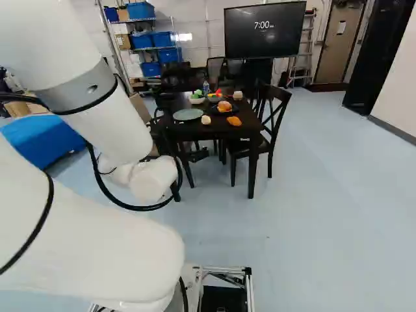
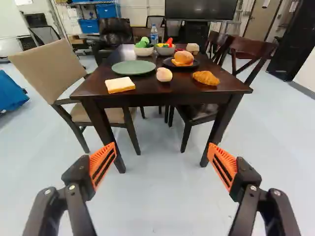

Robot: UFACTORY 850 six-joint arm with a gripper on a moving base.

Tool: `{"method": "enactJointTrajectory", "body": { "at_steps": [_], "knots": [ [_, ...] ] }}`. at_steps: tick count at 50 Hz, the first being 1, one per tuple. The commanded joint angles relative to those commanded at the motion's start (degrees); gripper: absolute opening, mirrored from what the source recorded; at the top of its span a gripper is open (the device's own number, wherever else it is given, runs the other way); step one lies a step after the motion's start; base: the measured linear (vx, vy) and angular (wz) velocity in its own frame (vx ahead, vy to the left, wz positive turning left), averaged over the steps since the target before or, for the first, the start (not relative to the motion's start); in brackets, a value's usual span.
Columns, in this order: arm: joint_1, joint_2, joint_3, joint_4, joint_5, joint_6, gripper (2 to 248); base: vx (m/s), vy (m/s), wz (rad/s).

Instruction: Move the croissant to the empty plate

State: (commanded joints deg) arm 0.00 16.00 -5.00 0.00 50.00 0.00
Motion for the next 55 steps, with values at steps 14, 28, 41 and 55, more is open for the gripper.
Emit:
{"method": "enactJointTrajectory", "body": {
  "at_steps": [14,28,41,55],
  "knots": [
    [0.00,0.00,0.00,0.00,0.00,0.00,247,0.194,-0.045,0.106],
    [0.00,0.00,0.00,0.00,0.00,0.00,247,0.213,-0.081,-0.010],
    [0.00,0.00,0.00,0.00,0.00,0.00,247,0.222,-0.057,-0.009],
    [0.00,0.00,0.00,0.00,0.00,0.00,247,0.215,-0.049,-0.015]
  ]
}}
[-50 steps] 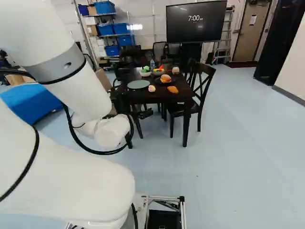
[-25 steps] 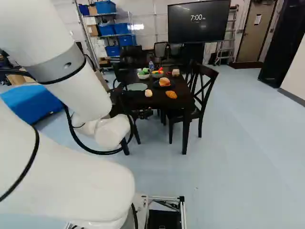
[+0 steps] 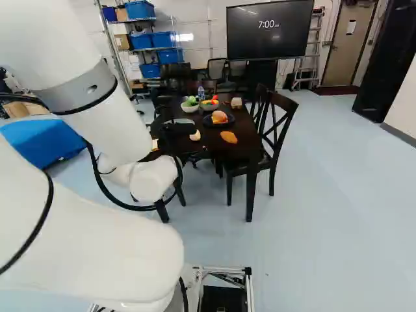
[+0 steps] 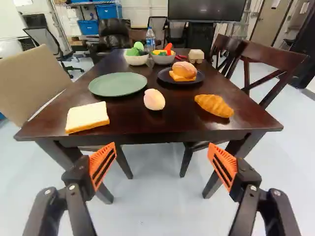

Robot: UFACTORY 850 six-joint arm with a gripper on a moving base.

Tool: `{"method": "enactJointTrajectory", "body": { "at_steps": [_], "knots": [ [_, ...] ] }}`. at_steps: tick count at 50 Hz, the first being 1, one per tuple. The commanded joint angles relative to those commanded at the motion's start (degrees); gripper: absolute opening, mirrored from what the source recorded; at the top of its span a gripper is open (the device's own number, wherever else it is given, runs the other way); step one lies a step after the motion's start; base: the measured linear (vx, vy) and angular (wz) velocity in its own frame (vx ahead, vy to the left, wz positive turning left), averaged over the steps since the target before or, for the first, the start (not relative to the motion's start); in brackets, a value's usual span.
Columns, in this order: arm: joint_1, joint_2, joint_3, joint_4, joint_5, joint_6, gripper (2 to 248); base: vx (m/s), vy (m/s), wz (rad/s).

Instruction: Move the croissant to the empty plate

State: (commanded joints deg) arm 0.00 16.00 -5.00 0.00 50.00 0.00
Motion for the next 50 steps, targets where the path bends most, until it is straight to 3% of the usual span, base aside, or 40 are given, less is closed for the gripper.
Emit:
{"method": "enactJointTrajectory", "body": {
  "at_steps": [50],
  "knots": [
    [0.00,0.00,0.00,0.00,0.00,0.00,247,0.165,-0.008,-0.019]
  ]
}}
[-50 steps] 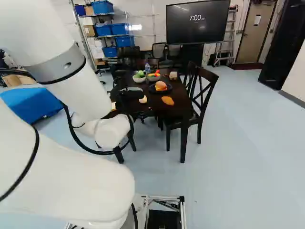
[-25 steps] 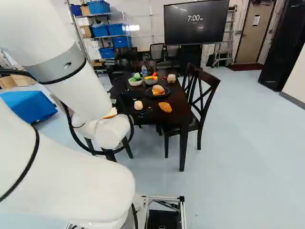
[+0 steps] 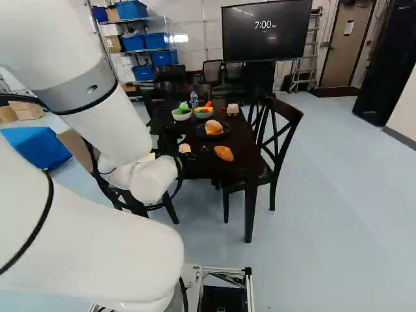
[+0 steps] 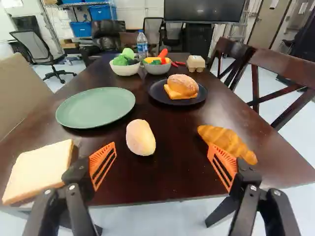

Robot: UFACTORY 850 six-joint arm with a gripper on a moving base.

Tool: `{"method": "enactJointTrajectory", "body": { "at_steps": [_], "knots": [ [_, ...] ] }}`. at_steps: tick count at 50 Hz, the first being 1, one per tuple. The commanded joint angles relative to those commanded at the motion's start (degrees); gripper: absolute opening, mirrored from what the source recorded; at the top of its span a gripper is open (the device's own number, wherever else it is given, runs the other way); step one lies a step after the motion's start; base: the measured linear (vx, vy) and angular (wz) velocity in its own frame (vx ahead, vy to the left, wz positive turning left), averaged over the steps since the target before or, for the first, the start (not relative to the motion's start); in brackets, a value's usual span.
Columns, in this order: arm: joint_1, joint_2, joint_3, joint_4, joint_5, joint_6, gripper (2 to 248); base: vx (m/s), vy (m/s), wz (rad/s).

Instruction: Move the croissant to the empty plate

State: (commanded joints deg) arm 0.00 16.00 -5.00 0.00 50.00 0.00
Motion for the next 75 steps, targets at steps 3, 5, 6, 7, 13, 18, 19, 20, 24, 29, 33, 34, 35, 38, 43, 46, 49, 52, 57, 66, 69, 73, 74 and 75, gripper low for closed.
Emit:
{"method": "enactJointTrajectory", "body": {
  "at_steps": [3,5,6,7,13,18,19,20,24,29,33,34,35,38,43,46,49,52,57,66,69,73,74,75],
  "knots": [
    [0.00,0.00,0.00,0.00,0.00,0.00,247,0.108,-0.001,-0.008],
    [0.00,0.00,0.00,0.00,0.00,0.00,247,0.102,-0.004,-0.011],
    [0.00,0.00,0.00,0.00,0.00,0.00,247,0.101,-0.003,-0.015],
    [0.00,0.00,0.00,0.00,0.00,0.00,247,0.103,0.000,-0.014],
    [0.00,0.00,0.00,0.00,0.00,0.00,247,0.106,0.000,-0.010],
    [0.00,0.00,0.00,0.00,0.00,0.00,247,0.104,-0.003,-0.013],
    [0.00,0.00,0.00,0.00,0.00,0.00,247,0.105,0.000,-0.010],
    [0.00,0.00,0.00,0.00,0.00,0.00,247,0.120,0.000,-0.011],
    [0.00,0.00,0.00,0.00,0.00,0.00,247,0.103,-0.001,-0.010],
    [0.00,0.00,0.00,0.00,0.00,0.00,247,0.093,-0.001,-0.007],
    [0.00,0.00,0.00,0.00,0.00,0.00,247,0.081,-0.003,-0.009],
    [0.00,0.00,0.00,0.00,0.00,0.00,247,0.077,-0.006,-0.010],
    [0.00,0.00,0.00,0.00,0.00,0.00,247,0.080,-0.005,-0.012],
    [0.00,0.00,0.00,0.00,0.00,0.00,247,0.084,0.000,-0.011],
    [0.00,0.00,0.00,0.00,0.00,0.00,247,0.079,0.000,-0.006],
    [0.00,0.00,0.00,0.00,0.00,0.00,247,0.077,-0.003,-0.010],
    [0.00,0.00,0.00,0.00,0.00,0.00,247,0.053,0.000,-0.004],
    [0.00,0.00,0.00,0.00,0.00,0.00,247,0.030,0.000,-0.007],
    [0.00,0.00,0.00,0.00,0.00,0.00,247,0.000,0.000,0.000],
    [-0.04,0.00,-0.08,0.00,0.00,0.00,247,-0.016,0.000,0.002],
    [-0.16,0.15,-0.22,0.00,0.00,0.00,247,0.000,0.000,0.000],
    [-0.49,0.35,-0.55,0.00,0.00,0.00,247,0.000,0.000,0.000],
    [-0.59,0.38,-0.65,0.00,0.00,0.00,247,0.000,0.000,0.000],
    [-0.71,0.42,-0.76,0.00,-0.02,0.00,247,0.000,0.000,0.000]
  ]
}}
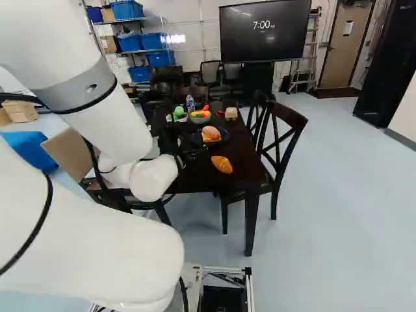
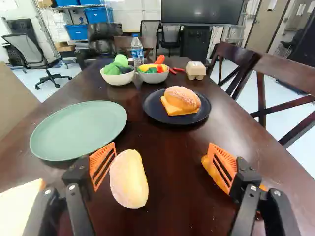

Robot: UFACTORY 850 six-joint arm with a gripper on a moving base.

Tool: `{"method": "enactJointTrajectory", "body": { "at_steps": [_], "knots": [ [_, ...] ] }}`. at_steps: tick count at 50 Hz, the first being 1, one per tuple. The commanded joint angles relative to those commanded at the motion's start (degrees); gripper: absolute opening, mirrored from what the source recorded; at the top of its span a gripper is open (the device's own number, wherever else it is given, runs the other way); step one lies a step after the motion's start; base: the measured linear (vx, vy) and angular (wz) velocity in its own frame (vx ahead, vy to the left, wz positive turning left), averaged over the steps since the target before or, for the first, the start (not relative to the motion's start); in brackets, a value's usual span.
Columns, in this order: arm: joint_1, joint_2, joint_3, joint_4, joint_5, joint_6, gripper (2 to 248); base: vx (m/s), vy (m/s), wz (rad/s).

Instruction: Move the croissant to the empty plate

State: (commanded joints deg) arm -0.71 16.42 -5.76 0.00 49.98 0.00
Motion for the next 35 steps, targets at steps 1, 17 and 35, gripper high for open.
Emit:
{"method": "enactJointTrajectory", "body": {
  "at_steps": [1,17,35],
  "knots": [
    [-0.13,0.03,-0.12,0.00,-0.03,0.00,247,0.000,0.000,0.000],
    [-3.21,-0.69,-3.05,0.00,-2.96,0.00,247,0.000,0.000,0.000],
    [-7.22,-0.56,-5.55,0.00,-7.68,0.00,247,0.000,0.000,0.000]
  ]
}}
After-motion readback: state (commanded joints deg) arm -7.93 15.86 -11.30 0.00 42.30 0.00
